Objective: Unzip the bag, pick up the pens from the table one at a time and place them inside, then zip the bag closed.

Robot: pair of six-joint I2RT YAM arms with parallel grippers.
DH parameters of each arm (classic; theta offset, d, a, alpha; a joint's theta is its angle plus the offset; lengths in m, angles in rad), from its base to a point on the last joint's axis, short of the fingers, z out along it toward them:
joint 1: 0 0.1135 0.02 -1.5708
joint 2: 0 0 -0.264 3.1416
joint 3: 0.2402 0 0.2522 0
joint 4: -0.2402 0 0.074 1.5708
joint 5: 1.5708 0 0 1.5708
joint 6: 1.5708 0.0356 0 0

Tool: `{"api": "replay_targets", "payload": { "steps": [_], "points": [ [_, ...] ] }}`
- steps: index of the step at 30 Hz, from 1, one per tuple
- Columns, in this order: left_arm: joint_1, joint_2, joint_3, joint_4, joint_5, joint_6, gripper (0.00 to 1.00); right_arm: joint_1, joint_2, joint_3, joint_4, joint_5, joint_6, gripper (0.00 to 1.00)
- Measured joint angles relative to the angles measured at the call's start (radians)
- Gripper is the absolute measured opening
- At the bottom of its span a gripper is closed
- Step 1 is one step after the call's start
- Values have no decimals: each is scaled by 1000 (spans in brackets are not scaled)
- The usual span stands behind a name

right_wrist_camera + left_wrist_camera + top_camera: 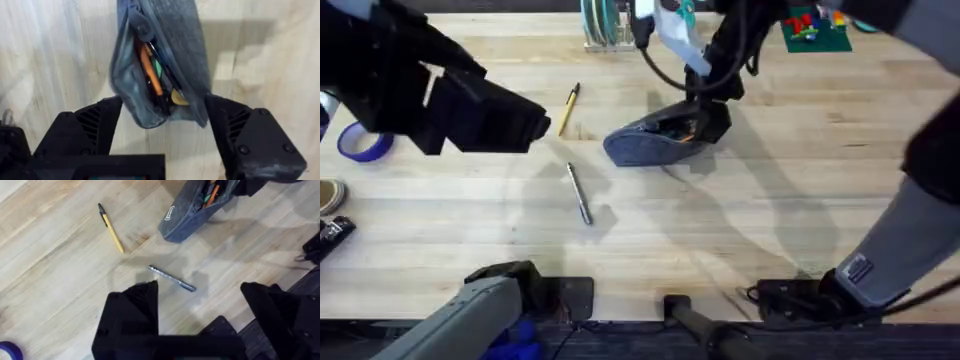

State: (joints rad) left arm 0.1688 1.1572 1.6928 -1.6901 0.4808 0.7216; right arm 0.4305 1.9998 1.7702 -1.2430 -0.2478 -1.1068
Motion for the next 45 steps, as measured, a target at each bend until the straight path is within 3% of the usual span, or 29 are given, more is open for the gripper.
{"api": "replay_targets", "payload": {
  "steps": [17, 28, 39, 45],
  "points": [
    [0, 0, 0, 0, 0, 0, 995, -1, -209, 0, -5, 0, 175, 996],
    [0, 0, 0, 0, 0, 0, 996, -1, -334, 0, -10, 102, 433, 996],
    [0, 0, 0, 19, 7, -1, 995, -1, -420, 0, -92, 127, 667, 996],
    [0, 0, 0, 54, 9, -56, 996, -1, -515, 0, -119, 156, 760, 995]
  ]
}}
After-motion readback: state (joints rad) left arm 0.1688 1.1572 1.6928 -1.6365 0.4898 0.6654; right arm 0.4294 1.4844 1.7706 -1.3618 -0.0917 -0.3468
